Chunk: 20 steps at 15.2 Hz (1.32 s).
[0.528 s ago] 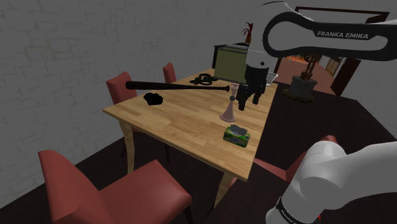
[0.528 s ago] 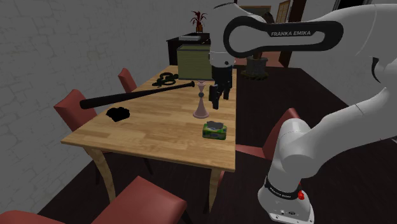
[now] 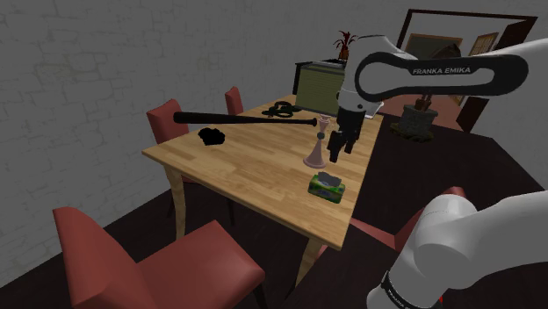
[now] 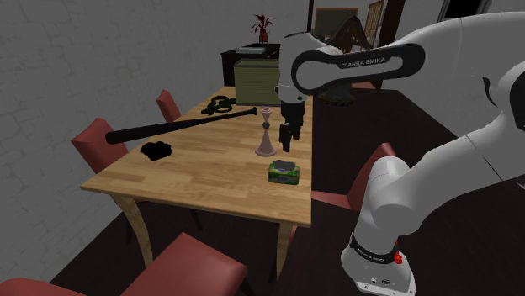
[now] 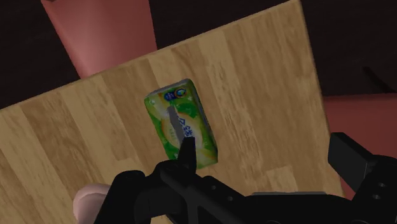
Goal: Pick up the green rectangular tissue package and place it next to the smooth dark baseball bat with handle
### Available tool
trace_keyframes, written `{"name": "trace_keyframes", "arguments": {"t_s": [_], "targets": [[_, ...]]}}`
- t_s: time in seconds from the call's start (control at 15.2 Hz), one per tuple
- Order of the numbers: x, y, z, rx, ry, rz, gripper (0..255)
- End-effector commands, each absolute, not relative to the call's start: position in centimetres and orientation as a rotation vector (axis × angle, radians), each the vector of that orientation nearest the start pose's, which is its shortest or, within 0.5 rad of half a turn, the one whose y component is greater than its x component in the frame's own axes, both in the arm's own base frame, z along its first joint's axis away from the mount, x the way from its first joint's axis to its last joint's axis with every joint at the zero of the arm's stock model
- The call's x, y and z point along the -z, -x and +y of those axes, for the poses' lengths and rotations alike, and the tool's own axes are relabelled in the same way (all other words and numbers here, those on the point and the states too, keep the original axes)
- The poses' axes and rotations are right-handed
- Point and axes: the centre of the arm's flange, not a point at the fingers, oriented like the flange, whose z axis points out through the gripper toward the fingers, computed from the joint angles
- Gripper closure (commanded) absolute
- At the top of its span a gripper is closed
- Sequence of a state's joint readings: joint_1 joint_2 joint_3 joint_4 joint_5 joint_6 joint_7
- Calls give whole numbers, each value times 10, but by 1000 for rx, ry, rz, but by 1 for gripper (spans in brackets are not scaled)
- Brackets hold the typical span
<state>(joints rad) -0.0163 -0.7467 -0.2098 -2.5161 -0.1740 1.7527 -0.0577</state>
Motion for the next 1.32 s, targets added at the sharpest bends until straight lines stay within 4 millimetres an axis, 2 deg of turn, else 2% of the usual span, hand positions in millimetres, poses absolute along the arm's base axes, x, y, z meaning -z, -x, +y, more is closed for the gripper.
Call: {"name": "trace_keyframes", "arguments": {"t_s": [0.0, 0.59, 1.12, 1.25], "targets": [[-491, -324, -115, -43, 3158, 63, 0], [-401, -360, -189, -42, 3110, -182, 0], [-359, -360, -189, -42, 3109, -188, 0], [-359, -360, -189, -42, 3109, -188, 0]]}}
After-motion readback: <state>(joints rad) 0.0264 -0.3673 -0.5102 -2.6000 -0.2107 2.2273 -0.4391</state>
